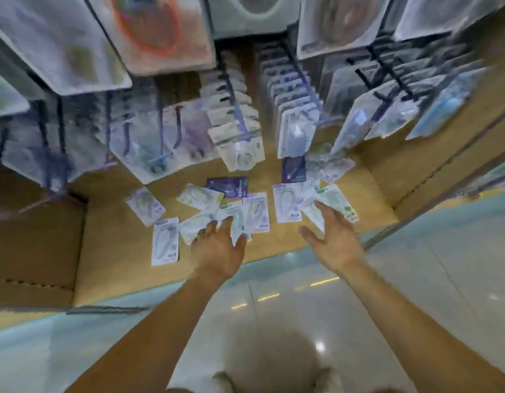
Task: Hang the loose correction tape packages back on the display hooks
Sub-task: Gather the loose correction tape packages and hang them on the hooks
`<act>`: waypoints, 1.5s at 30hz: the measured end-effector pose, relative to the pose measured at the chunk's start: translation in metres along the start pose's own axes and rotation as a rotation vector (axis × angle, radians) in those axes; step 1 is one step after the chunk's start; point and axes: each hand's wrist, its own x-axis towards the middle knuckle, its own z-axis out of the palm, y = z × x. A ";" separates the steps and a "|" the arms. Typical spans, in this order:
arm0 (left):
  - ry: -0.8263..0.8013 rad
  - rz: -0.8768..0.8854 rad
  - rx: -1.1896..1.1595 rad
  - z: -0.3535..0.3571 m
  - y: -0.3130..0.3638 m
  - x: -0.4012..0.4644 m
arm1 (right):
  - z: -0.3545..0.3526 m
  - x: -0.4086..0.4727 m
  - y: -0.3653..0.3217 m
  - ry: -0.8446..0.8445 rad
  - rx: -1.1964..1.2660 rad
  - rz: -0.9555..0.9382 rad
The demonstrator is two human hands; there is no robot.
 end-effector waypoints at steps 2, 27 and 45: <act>0.057 0.057 0.058 0.035 -0.007 0.023 | 0.037 0.028 0.020 0.019 -0.037 -0.047; 0.866 0.143 0.126 0.125 -0.021 0.108 | 0.069 0.147 0.137 0.558 -0.038 -0.016; 0.221 0.059 -1.711 0.122 0.039 0.094 | 0.097 0.087 0.020 -0.040 1.400 0.066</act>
